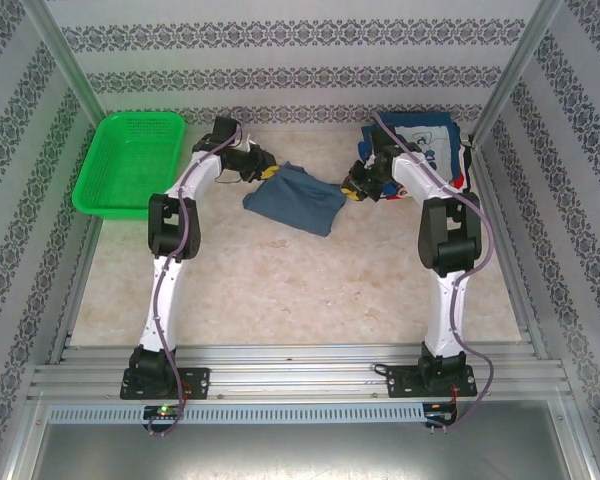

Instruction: Fold and stack the t-shirts

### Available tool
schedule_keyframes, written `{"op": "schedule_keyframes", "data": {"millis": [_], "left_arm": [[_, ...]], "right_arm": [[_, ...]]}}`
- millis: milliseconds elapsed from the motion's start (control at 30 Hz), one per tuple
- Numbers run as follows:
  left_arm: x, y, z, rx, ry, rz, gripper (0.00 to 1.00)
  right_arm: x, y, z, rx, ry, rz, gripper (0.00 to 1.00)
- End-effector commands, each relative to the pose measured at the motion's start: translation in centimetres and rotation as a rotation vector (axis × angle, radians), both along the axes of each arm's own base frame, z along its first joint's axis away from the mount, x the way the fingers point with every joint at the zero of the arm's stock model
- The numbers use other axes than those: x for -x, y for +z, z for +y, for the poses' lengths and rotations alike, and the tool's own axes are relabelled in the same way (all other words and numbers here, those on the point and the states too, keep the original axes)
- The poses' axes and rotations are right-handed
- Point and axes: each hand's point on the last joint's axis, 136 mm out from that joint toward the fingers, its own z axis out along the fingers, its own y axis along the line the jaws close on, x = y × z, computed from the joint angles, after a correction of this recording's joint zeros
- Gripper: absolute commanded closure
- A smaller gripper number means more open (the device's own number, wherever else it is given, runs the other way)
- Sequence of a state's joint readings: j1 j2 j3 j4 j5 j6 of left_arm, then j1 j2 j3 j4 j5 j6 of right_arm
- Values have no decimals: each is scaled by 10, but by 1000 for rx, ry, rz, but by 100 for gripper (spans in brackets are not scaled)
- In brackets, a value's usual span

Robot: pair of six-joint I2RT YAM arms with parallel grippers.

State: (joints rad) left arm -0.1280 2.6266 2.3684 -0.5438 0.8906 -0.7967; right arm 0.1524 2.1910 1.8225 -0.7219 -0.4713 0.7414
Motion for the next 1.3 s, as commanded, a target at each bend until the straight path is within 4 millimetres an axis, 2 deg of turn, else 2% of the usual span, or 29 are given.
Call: {"op": "schedule_keyframes", "data": {"millis": [0, 33, 67, 100, 200, 233, 333, 400, 467, 533, 600, 767, 867, 967, 1167, 1267], "left_arm": [[-39, 30, 10, 116, 103, -91, 61], [-46, 39, 9, 137, 126, -116, 49], [-52, 52, 10, 164, 143, -144, 41], [-58, 70, 8, 195, 154, -183, 25], [-66, 123, 15, 218, 174, -284, 5], [-66, 141, 20, 219, 182, -319, 0], [-57, 174, 32, 190, 191, -372, 0], [-42, 181, 33, 119, 157, -382, 0], [-23, 177, 35, -16, 111, -391, 4], [-2, 159, 32, -149, 46, -370, 21], [8, 141, 28, -200, 11, -343, 33], [19, 100, -5, -231, -70, -331, 57], [20, 84, -29, -206, -105, -332, 64], [21, 63, -40, -222, -127, -312, 67], [16, 11, -41, -265, -123, -247, 67], [6, -5, -41, -256, -88, -239, 66]], "right_arm": [[-24, 2, -17, 29, -71, -61, 65], [-35, 12, -20, 25, -97, -115, 57], [-45, 27, -23, 14, -119, -175, 53], [-55, 45, -27, 8, -140, -237, 50], [-65, 98, -38, 24, -172, -381, 47], [-64, 115, -37, 26, -165, -427, 47], [-51, 149, -23, -9, -106, -488, 46], [-38, 154, -7, -54, -58, -468, 47], [-22, 148, 12, -102, -15, -423, 48], [-2, 132, 33, -136, 8, -359, 48], [14, 114, 45, -129, 10, -316, 46], [46, 60, 54, -51, -29, -211, 37], [57, 31, 53, -10, -30, -167, 32], [64, 13, 48, 52, -17, -134, 29], [65, -17, 44, 111, 0, -84, 26], [58, -29, 45, 126, -3, -74, 25]]}}
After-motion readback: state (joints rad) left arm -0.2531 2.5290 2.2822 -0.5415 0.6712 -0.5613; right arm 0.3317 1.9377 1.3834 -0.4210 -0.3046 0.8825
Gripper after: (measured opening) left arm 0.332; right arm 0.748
